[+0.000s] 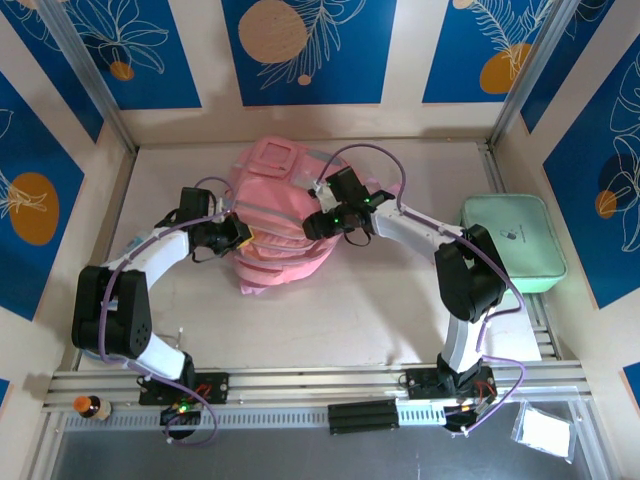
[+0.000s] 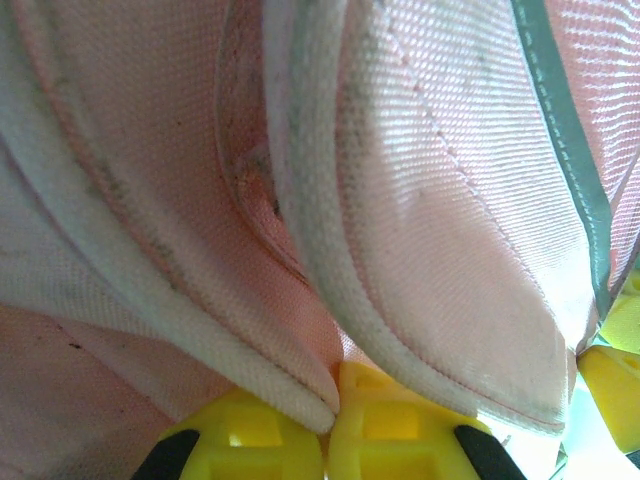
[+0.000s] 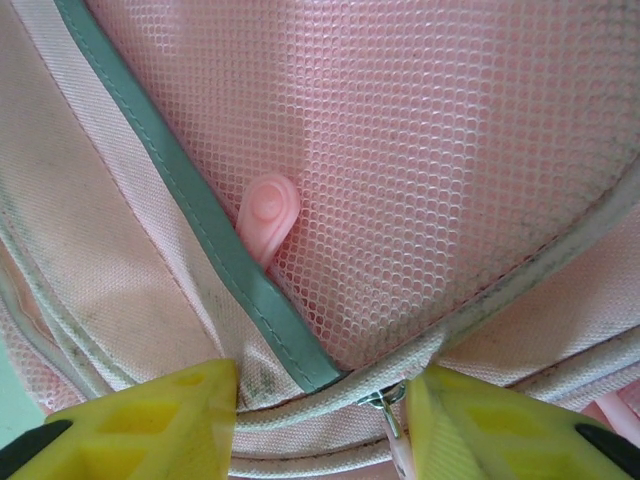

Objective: Pack the student bag
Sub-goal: Unzip the student bag at the top-center of the table.

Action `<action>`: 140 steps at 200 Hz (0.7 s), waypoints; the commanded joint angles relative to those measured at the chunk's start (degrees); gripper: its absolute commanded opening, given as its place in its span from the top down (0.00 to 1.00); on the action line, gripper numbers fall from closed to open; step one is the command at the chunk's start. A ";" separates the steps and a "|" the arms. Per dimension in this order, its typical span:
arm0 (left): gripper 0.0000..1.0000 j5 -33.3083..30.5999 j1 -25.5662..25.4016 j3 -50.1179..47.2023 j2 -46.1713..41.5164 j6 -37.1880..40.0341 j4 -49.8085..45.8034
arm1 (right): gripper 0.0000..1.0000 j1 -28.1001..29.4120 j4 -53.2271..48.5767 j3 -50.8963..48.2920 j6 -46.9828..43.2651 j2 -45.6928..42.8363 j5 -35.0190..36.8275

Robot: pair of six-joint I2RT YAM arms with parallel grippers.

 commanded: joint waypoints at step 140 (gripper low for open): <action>1.00 0.96 0.17 0.00 -0.29 0.53 0.58 | 0.61 -0.29 -1.78 -2.51 -1.62 -2.37 6.37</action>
